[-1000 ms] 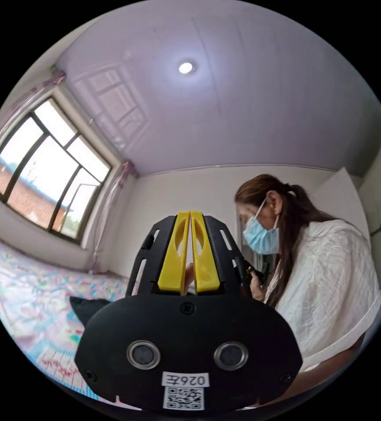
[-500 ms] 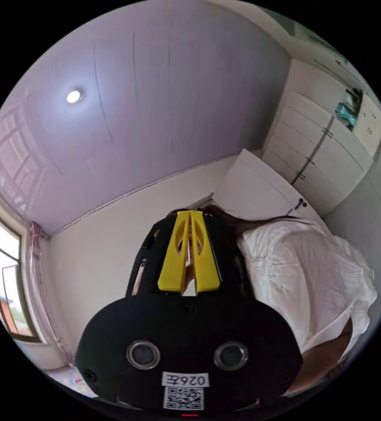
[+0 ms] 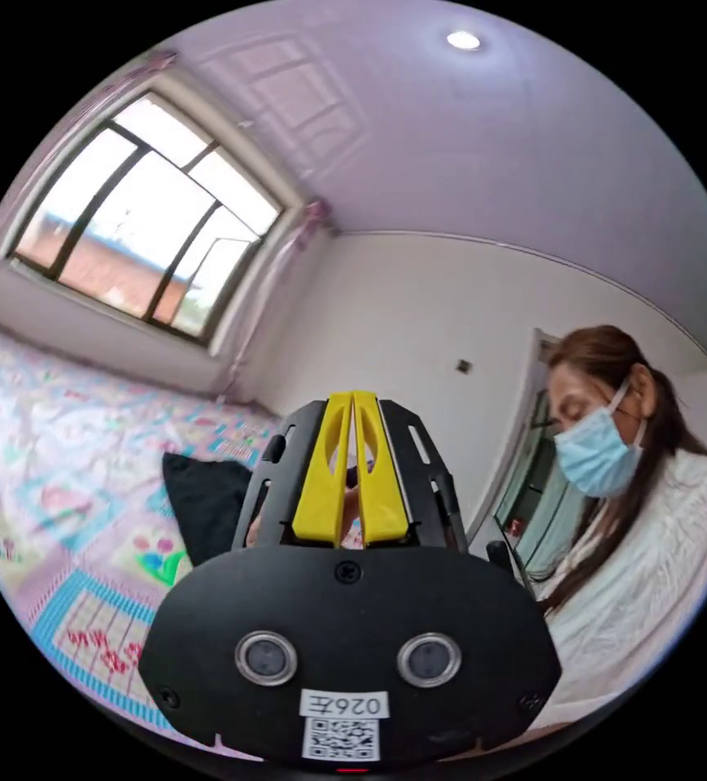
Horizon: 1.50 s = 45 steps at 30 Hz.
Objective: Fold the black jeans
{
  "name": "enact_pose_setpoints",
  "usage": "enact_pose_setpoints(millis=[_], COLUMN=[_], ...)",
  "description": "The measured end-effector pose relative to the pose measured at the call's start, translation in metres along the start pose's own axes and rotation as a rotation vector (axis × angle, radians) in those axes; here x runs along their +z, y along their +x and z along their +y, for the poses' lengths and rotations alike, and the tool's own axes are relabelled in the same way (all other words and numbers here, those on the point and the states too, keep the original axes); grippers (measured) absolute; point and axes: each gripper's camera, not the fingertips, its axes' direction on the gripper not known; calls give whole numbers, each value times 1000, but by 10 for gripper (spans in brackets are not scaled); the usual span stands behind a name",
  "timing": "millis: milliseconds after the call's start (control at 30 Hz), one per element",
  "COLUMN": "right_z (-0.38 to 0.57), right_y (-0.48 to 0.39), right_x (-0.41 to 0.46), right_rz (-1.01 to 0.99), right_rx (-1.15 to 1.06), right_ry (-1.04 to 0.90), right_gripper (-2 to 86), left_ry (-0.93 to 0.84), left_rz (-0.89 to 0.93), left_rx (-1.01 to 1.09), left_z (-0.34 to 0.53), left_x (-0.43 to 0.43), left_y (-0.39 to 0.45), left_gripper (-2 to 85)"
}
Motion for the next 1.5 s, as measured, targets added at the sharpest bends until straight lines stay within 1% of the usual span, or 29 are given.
enact_pose_setpoints(millis=[33,67,133,167,233,267,333,433,567,633,833,900,967,1000,1033,1100,1167,1267,1367,1500], right_z=[7,14,26,33,43,47,51,49,36,30,19,18,18,18,16,14,11,6,3,0], right_y=[-4,-9,-17,-25,-37,-46,-60,-84,-122,-133,-164,-170,-174,-175,-176,-177,-183,-194,-201,-203], right_x=[32,61,99,121,152,170,194,231,283,306,380,402,430,437,451,474,503,529,552,569], right_rz=[34,40,3,-20,-13,15,67,180,425,491,618,649,659,662,671,700,780,903,1009,1079], right_rx=[-15,-13,19,43,90,130,192,239,163,130,42,34,44,49,51,38,-27,-120,-200,-247], right_ry=[-76,-137,-196,-217,-234,-231,-206,-162,-146,-159,-232,-253,-284,-291,-313,-355,-399,-386,-396,-411], right_gripper=[-9,-9,-9,-9,-8,-8,-7,2,50,68,85,89,98,101,108,114,115,107,93,86], left_ry=[-62,-94,-250,-295,-491,-539,-701,-818,-909,-964,-1064,-1059,-1059,-1069,-1106,-1140,-1112,-1088,-1043,-986], left_rz=[-80,-112,-213,-224,-238,-225,-163,-117,-60,-38,-2,9,23,26,44,67,96,117,176,242], left_rx=[-85,-117,-178,-185,-242,-257,-303,-354,-419,-432,-445,-433,-435,-443,-463,-503,-498,-477,-541,-624], left_z=[3,5,13,15,29,33,49,64,71,69,54,46,38,32,29,27,19,2,-16,-35], left_x=[8,13,35,43,73,80,106,127,150,166,208,215,222,227,232,240,241,242,239,236], left_y=[-28,-41,-89,-100,-144,-154,-187,-219,-249,-264,-288,-290,-295,-300,-305,-313,-316,-322,-335,-350], left_gripper=[-5,-4,5,10,32,39,59,94,108,111,117,112,90,64,31,5,-3,-7,-7,-6])
